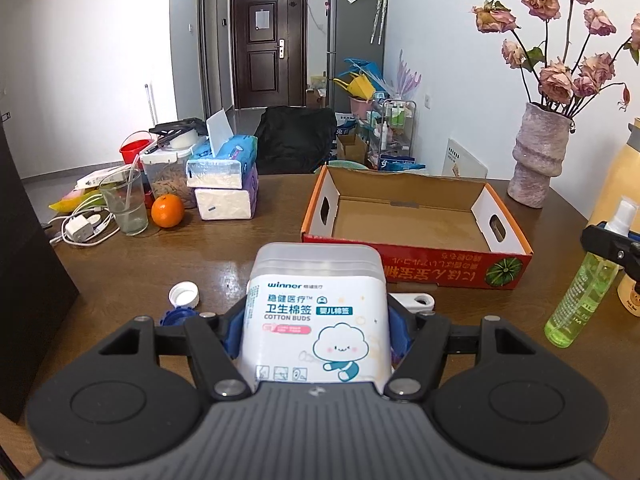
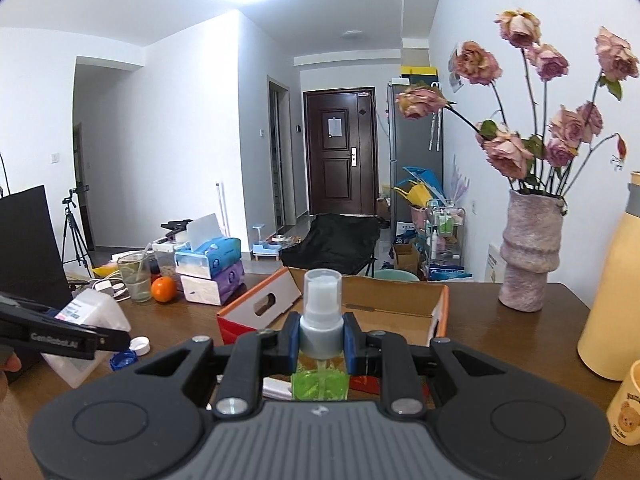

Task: Organize rigid objects
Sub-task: 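Carry the container and spray bottle over the open cardboard box with both tools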

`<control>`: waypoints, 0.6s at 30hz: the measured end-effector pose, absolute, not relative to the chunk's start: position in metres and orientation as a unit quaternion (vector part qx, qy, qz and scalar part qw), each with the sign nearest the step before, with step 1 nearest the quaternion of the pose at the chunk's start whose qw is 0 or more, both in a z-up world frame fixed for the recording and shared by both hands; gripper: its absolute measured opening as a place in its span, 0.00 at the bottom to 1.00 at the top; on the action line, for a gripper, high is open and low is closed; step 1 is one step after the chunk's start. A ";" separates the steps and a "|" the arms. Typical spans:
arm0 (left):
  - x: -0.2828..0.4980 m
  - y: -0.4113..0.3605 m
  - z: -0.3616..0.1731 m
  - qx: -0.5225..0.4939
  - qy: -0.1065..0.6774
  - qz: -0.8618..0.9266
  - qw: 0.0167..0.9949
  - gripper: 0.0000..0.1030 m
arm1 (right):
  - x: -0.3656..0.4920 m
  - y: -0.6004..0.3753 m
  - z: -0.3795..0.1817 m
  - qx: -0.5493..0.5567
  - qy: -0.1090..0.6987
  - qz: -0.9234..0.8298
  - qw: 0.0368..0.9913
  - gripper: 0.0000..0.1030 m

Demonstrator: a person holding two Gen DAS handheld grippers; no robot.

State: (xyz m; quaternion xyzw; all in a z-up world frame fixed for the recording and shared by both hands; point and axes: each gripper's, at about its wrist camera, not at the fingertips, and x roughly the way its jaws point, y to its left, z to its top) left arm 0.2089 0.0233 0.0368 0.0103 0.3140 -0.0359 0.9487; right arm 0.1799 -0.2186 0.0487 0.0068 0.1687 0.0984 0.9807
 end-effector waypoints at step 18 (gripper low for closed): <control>0.295 -0.008 0.054 0.031 0.319 -0.025 0.947 0.65 | 0.262 -0.208 0.064 0.011 0.188 0.087 0.978 0.20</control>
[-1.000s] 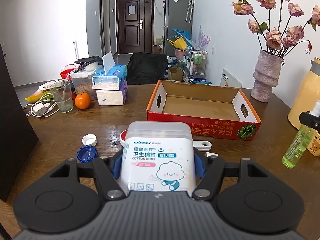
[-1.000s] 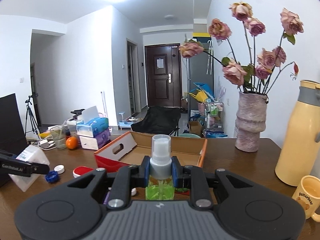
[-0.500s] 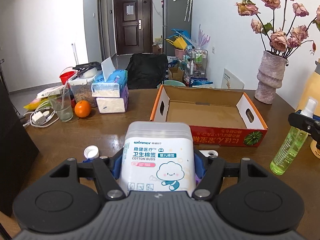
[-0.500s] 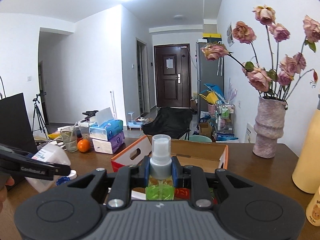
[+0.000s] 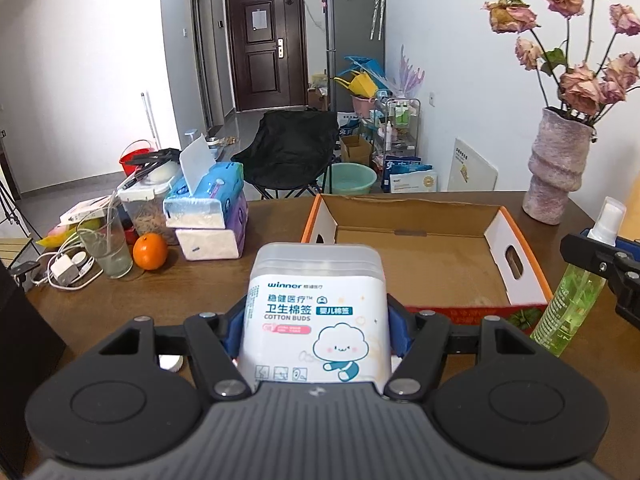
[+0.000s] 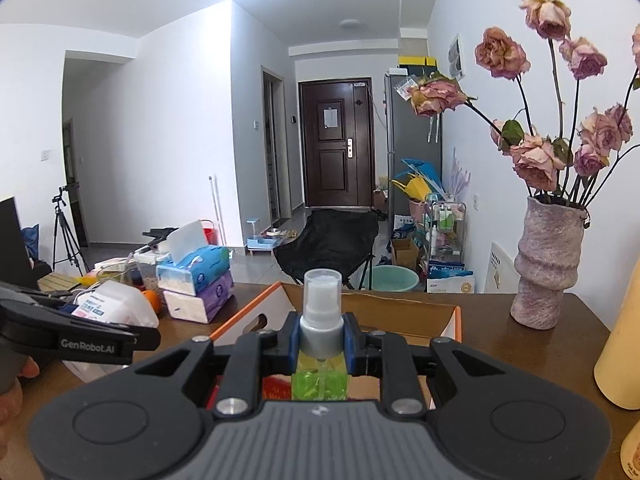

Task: Organize rigid objects
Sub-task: 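Carry the container and spray bottle over the open cardboard box with both tools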

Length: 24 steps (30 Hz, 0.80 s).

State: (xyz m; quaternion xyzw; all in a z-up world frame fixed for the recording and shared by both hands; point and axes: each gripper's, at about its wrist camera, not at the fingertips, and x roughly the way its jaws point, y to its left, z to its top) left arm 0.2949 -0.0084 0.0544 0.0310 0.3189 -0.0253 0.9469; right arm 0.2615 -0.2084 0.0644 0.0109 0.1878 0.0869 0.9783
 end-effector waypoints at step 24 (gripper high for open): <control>0.417 -0.056 0.030 0.043 0.312 -0.016 0.949 0.65 | 0.394 -0.250 0.045 0.068 0.225 0.055 0.971 0.20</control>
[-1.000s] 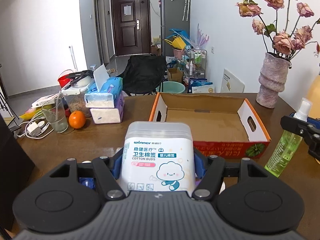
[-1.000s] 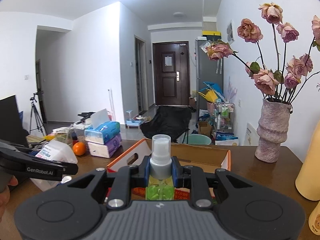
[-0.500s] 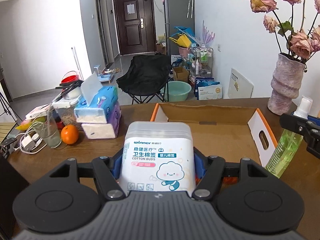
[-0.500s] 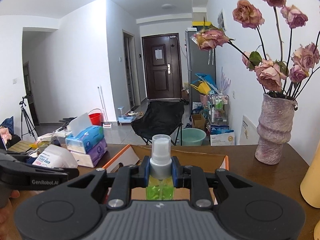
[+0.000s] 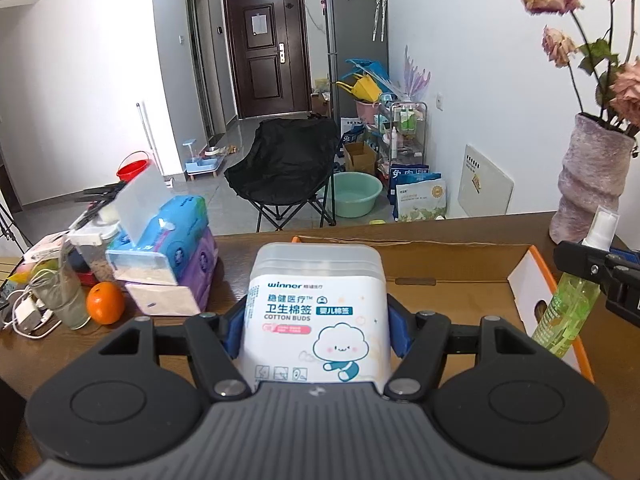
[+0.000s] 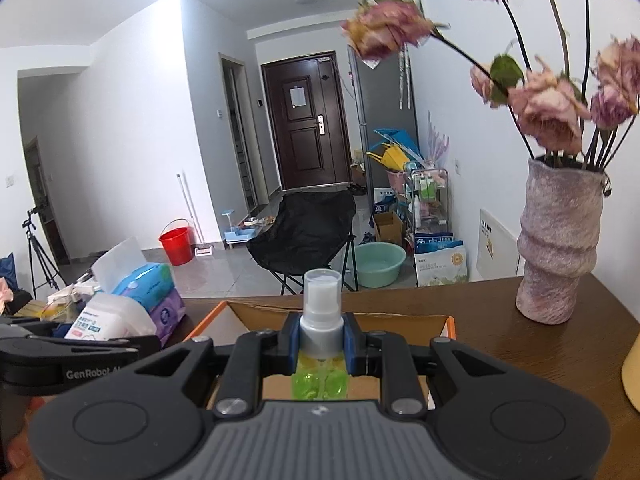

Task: Organize rigid objects
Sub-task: 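Carry the container and spray bottle over the open cardboard box with both tools, then lower both items into the box and open both tools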

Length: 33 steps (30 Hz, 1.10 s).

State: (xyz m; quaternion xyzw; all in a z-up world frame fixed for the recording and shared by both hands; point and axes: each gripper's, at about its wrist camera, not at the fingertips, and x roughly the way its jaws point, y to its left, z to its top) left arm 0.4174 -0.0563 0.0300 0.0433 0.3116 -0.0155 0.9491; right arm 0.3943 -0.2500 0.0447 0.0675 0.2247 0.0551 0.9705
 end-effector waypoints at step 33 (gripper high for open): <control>0.439 -0.043 -0.006 0.005 0.319 0.004 0.948 1.00 | 0.402 -0.268 0.009 0.051 0.214 0.035 0.975 1.00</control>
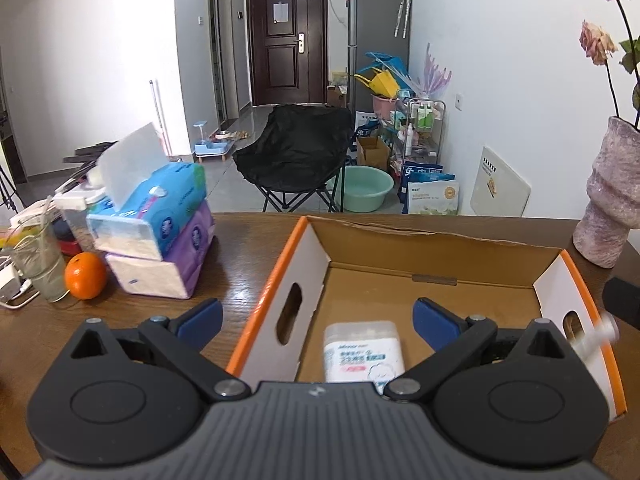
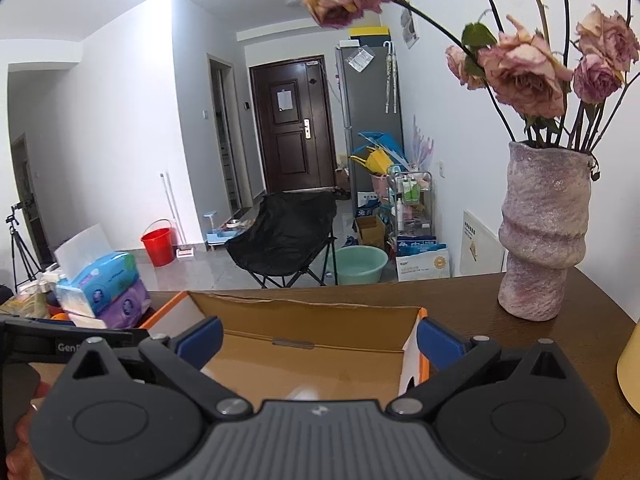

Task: Organize rigid objects
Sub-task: 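Lower both items into the box and open both tools, then withdraw both tools from the box back over the table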

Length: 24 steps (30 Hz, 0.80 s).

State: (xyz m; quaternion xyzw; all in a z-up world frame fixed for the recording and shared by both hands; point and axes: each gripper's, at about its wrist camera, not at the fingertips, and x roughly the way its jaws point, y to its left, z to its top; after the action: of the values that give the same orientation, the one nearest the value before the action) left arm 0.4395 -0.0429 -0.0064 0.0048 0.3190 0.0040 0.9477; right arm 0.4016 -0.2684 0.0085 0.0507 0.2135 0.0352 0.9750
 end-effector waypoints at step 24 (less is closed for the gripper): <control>0.315 0.023 0.016 0.015 0.292 0.028 0.956 1.00 | 0.290 -0.217 0.029 0.039 0.198 0.075 0.977 1.00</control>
State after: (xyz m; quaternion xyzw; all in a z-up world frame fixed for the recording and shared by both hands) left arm 0.3151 0.0235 0.0162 0.0151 0.2920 0.0283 0.9559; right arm 0.2905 -0.2167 0.0293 0.0389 0.1982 0.0750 0.9765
